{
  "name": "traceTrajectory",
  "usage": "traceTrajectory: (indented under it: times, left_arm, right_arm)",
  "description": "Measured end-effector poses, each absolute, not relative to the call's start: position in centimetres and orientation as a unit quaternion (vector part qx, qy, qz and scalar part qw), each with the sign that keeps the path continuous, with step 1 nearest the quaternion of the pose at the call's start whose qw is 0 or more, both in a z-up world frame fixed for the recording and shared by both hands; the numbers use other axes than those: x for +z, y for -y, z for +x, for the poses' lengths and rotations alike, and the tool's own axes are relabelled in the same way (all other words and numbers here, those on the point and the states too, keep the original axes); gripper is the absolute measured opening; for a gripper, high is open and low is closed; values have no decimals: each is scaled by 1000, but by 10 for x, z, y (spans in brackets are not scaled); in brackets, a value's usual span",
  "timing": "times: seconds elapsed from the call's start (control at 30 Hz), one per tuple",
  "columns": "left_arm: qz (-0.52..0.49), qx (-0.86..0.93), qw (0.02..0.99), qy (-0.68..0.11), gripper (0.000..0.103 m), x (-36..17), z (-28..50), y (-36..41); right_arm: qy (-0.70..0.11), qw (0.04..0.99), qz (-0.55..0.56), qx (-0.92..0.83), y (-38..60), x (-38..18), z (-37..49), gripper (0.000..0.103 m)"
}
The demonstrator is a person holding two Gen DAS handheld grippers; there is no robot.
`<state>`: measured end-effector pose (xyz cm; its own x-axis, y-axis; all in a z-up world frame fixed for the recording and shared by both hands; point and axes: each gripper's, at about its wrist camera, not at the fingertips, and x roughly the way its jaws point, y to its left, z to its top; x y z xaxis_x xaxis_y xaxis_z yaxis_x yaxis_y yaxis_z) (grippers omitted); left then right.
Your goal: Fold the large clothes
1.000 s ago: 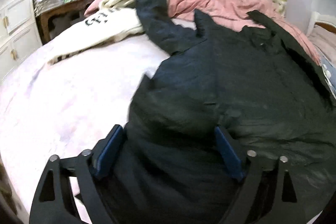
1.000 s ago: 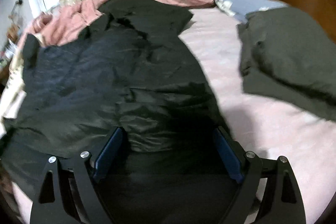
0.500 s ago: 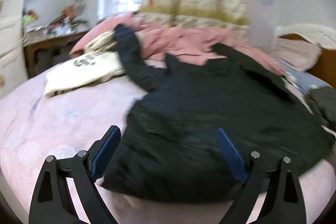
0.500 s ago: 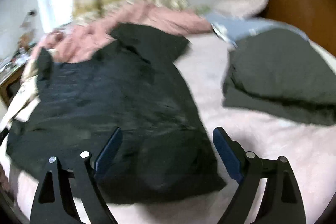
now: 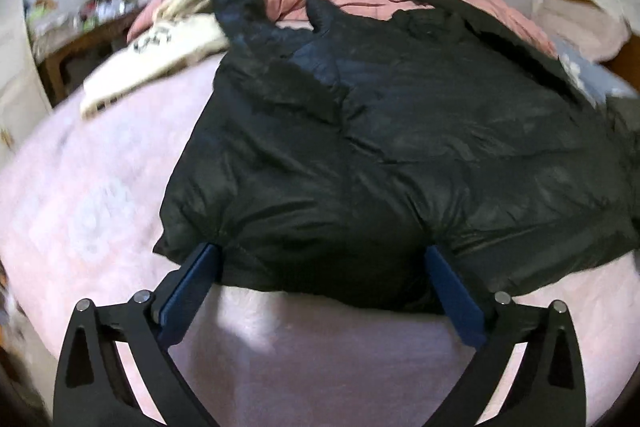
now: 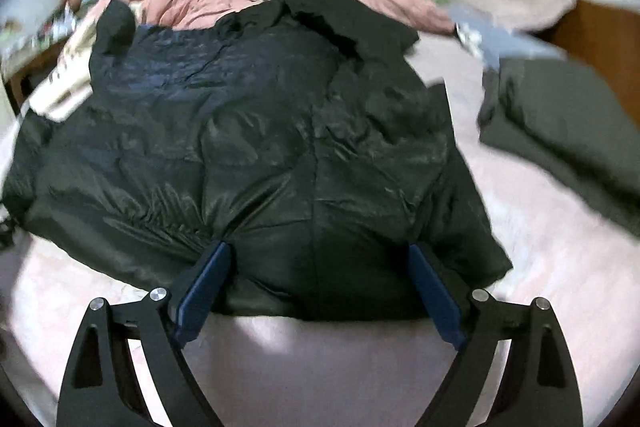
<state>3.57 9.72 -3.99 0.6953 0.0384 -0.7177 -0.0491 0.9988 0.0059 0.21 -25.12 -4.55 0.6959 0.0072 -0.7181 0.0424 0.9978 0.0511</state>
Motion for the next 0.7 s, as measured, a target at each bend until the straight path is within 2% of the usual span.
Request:
traceTrajectory:
  times: [0.13, 0.27, 0.3, 0.33, 0.4, 0.57, 0.7]
  left_arm:
    - [-54, 6, 937, -346, 98, -25, 24, -106]
    - [-74, -37, 949, -305, 98, -6, 18, -104]
    - [-65, -37, 948, -311, 95, -8, 22, -99]
    - [-63, -45, 947, -311, 86, -10, 23, -94]
    - [-63, -95, 948, -296, 84, -5, 19, -77]
    - [14, -186, 947, -261, 84, 5, 11, -22]
    - [88, -182, 928, -314, 85, -21, 23, 10]
  right_arm:
    - [-367, 930, 25, -14, 253, -40, -1, 91]
    - [-290, 956, 36, 10, 248, -13, -16, 91]
    - [-283, 958, 46, 28, 245, -9, -17, 91]
    - [-283, 957, 54, 45, 243, -6, -15, 91]
    - [-293, 950, 65, 86, 231, -6, -10, 91]
    - [-312, 942, 10, 120, 181, -14, 4, 91]
    - [-322, 940, -36, 107, 161, -25, 11, 91]
